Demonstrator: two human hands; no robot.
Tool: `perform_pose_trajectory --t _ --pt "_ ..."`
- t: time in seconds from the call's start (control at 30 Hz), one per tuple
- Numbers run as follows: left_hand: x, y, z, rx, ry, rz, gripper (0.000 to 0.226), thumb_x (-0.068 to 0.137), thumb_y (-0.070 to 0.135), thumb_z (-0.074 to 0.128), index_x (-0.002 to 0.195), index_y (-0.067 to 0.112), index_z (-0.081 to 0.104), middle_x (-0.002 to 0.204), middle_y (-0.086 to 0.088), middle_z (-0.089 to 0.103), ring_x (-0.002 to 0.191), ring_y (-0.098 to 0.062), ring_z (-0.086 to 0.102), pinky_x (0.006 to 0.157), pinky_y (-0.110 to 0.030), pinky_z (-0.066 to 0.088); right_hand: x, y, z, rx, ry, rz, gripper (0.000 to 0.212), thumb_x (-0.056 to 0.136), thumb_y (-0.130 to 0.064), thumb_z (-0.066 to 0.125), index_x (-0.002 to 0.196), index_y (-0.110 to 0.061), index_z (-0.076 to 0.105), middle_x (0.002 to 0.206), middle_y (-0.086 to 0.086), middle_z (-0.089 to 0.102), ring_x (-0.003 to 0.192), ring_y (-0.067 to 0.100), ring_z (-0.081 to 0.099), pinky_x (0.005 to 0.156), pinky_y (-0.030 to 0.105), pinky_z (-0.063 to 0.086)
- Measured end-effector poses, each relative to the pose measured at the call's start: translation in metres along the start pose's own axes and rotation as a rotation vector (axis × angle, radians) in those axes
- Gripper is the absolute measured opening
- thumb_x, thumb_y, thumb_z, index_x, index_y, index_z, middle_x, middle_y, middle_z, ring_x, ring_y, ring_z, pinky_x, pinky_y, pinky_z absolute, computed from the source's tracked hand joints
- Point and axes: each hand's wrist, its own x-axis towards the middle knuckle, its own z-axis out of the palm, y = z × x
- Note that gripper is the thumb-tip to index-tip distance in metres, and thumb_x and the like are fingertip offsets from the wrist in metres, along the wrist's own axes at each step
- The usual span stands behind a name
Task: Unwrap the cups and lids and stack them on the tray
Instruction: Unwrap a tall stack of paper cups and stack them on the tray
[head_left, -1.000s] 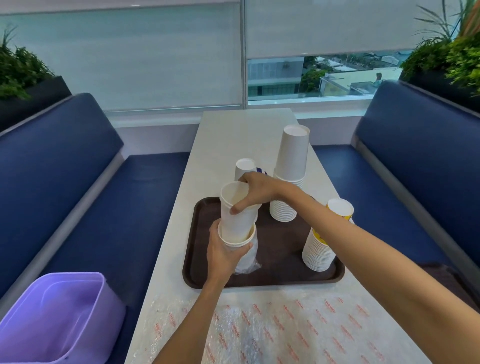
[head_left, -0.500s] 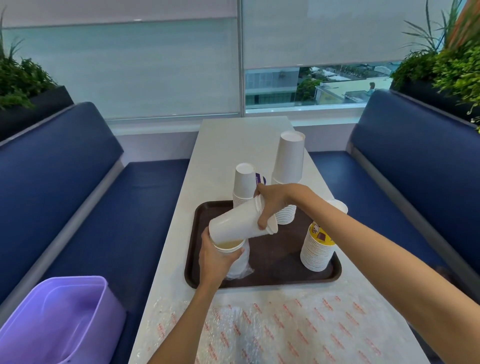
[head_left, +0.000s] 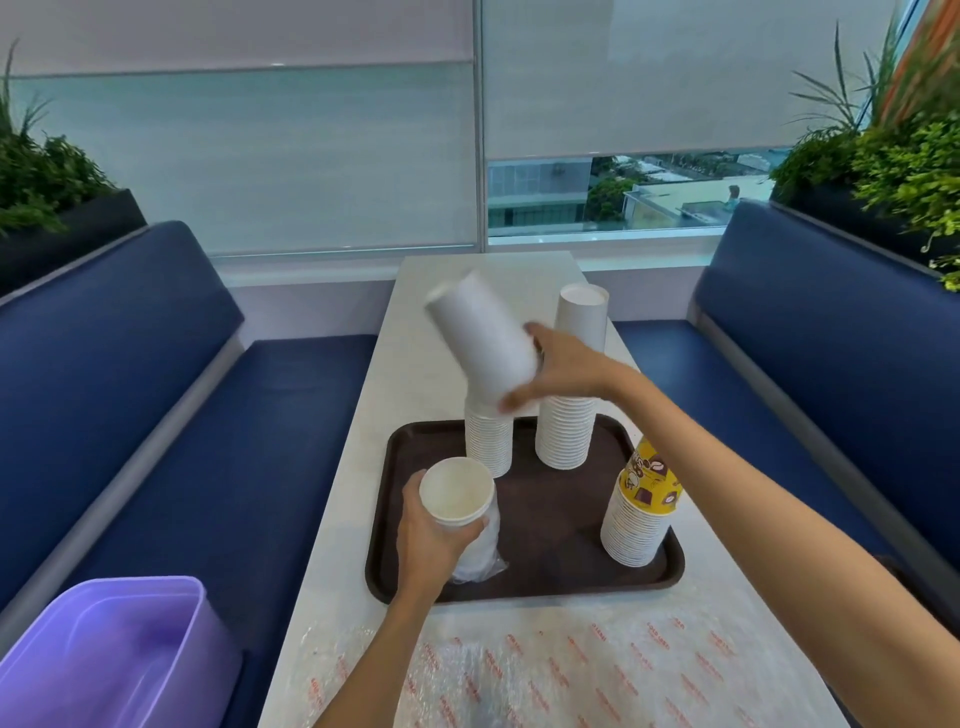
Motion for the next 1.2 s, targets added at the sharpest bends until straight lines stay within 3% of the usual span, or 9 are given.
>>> perform_pose_trajectory --t 0.13,0.23,0.33,0.63,0.83,0.97,1.03,1.13,1.2 --pt "0.002 0.004 0.004 -0.002 -0.016 -0.022 0.100 0.060 0.038 0.088 0.140 0.021 0.031 0.139 -0.001 0.045 0.126 -0.020 0.045 0.107 -0.035 0.037 0.014 0.006 -0.025 0.295 0.595 -0.007 0.093 0.066 -0.031 0.086 0.139 -0.013 0.031 0.123 0.000 0.052 0.106 0.018 0.050 0.086 0.029 0.041" --pt "0.004 0.001 0.000 -0.028 -0.051 -0.015 0.093 0.062 0.034 0.088 0.137 0.022 0.034 0.131 0.001 0.050 0.121 -0.019 0.050 0.101 -0.032 0.041 0.032 0.021 -0.038 0.319 0.798 0.063 0.095 0.066 -0.037 0.084 0.138 -0.011 0.028 0.132 0.007 0.051 0.115 0.028 0.052 0.095 0.041 0.044" --pt "0.004 -0.002 -0.005 -0.068 -0.105 -0.002 0.085 0.063 0.024 0.087 0.133 0.019 0.039 0.116 0.003 0.057 0.106 -0.017 0.057 0.088 -0.026 0.046 0.047 0.038 -0.040 0.265 0.801 0.184 0.099 0.064 -0.042 0.084 0.138 -0.010 0.026 0.134 0.010 0.049 0.118 0.035 0.051 0.099 0.050 0.042" --pt "0.005 0.000 -0.006 -0.084 -0.106 -0.003 0.083 0.063 0.023 0.087 0.132 0.020 0.040 0.110 0.010 0.056 0.099 -0.010 0.055 0.086 -0.023 0.043 0.060 0.069 -0.004 0.325 0.670 0.368 0.099 0.064 -0.038 0.085 0.137 -0.008 0.025 0.139 0.011 0.044 0.126 0.035 0.045 0.103 0.051 0.036" --pt "0.004 0.000 -0.005 -0.067 -0.118 0.014 0.085 0.064 0.026 0.086 0.133 0.019 0.038 0.110 0.010 0.053 0.102 -0.011 0.054 0.088 -0.024 0.042 0.052 0.059 0.020 0.405 0.838 0.461 0.125 0.063 -0.044 0.085 0.151 -0.012 0.002 0.157 0.020 -0.003 0.147 0.032 0.000 0.115 0.051 0.003" --pt "0.003 0.002 -0.001 -0.078 -0.122 0.013 0.089 0.066 0.023 0.085 0.138 0.017 0.034 0.117 0.008 0.050 0.113 -0.014 0.053 0.091 -0.023 0.042 0.041 0.038 0.035 0.288 1.144 0.226 0.095 0.072 -0.034 0.079 0.146 -0.006 0.026 0.153 0.022 0.017 0.142 0.036 0.016 0.113 0.044 0.013" --pt "0.002 0.004 0.003 -0.068 -0.096 0.013 0.097 0.064 0.024 0.087 0.142 0.017 0.029 0.126 0.004 0.049 0.121 -0.017 0.049 0.098 -0.027 0.041 0.034 0.029 0.049 0.204 1.149 0.022 0.075 0.077 -0.026 0.073 0.140 -0.006 0.038 0.146 0.022 0.030 0.136 0.035 0.028 0.109 0.039 0.022" --pt "0.000 0.006 0.009 -0.049 -0.066 0.010 0.112 0.060 0.028 0.089 0.146 0.013 0.019 0.143 -0.006 0.041 0.131 -0.024 0.042 0.108 -0.038 0.036 0.028 0.028 0.072 0.111 0.916 -0.204 0.050 0.079 -0.025 0.069 0.123 -0.008 0.054 0.131 0.018 0.045 0.123 0.030 0.043 0.102 0.038 0.037" --pt "-0.002 0.006 0.011 -0.059 -0.073 0.002 0.115 0.059 0.028 0.089 0.147 0.014 0.016 0.146 -0.007 0.038 0.133 -0.024 0.040 0.110 -0.039 0.034 0.022 0.028 0.082 0.104 0.606 -0.225 0.048 0.078 -0.030 0.074 0.119 -0.012 0.057 0.126 0.012 0.047 0.118 0.026 0.047 0.099 0.038 0.042"
